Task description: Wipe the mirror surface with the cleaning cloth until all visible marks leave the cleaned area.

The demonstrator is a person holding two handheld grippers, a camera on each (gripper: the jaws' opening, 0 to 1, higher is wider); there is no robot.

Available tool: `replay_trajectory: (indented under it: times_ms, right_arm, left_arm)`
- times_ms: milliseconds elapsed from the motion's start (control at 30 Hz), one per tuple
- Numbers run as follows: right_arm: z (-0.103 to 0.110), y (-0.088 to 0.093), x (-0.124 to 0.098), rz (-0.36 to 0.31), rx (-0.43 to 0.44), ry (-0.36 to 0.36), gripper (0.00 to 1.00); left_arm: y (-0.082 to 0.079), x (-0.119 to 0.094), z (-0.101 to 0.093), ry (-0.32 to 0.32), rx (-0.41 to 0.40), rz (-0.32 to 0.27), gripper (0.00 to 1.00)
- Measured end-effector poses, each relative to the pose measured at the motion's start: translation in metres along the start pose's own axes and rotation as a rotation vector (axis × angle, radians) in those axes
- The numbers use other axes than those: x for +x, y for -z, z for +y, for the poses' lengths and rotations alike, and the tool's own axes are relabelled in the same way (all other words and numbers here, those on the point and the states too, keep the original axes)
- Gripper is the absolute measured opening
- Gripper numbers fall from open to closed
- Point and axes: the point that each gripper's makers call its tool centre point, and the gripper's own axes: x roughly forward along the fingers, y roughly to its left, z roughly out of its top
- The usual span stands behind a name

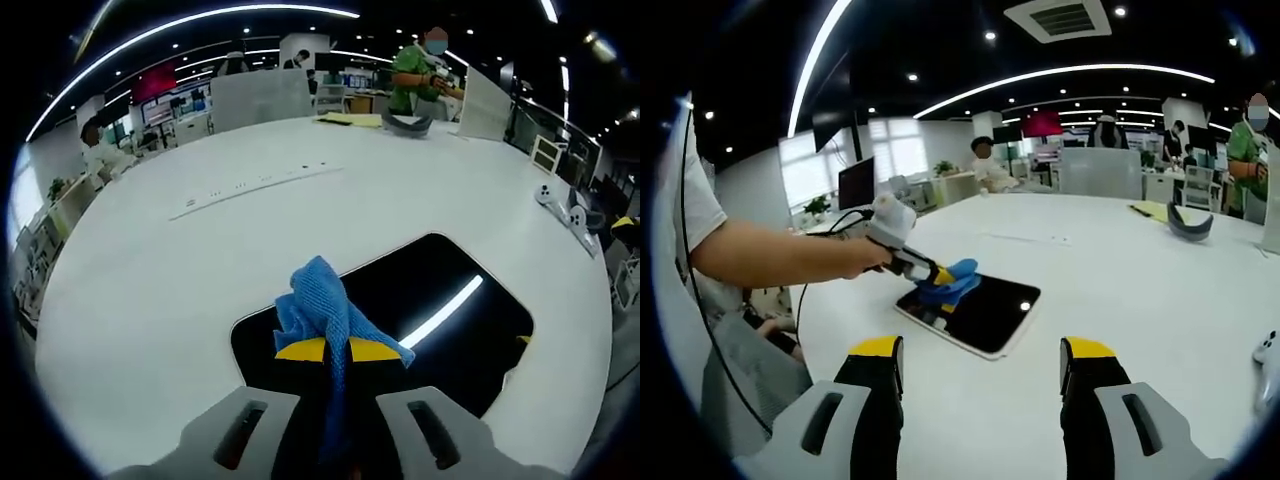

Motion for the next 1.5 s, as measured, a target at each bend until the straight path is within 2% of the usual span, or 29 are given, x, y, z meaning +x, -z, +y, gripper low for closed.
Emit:
replay_trajectory:
  times_ms: [567, 1500]
  right_arm:
    - [0.004, -0.002, 0.0, -0.017, 0.003, -0.009, 0.62]
    - [0.007, -0.005, -0.002, -0.039, 0.008, -0.023, 0.61]
  left_arm:
    - [0.013, -0.013, -0.02, 0.024, -0.013, -0.012, 0.03]
    - [0.033, -0.031, -0.039, 0.052, -0.033, -0.019, 0.03]
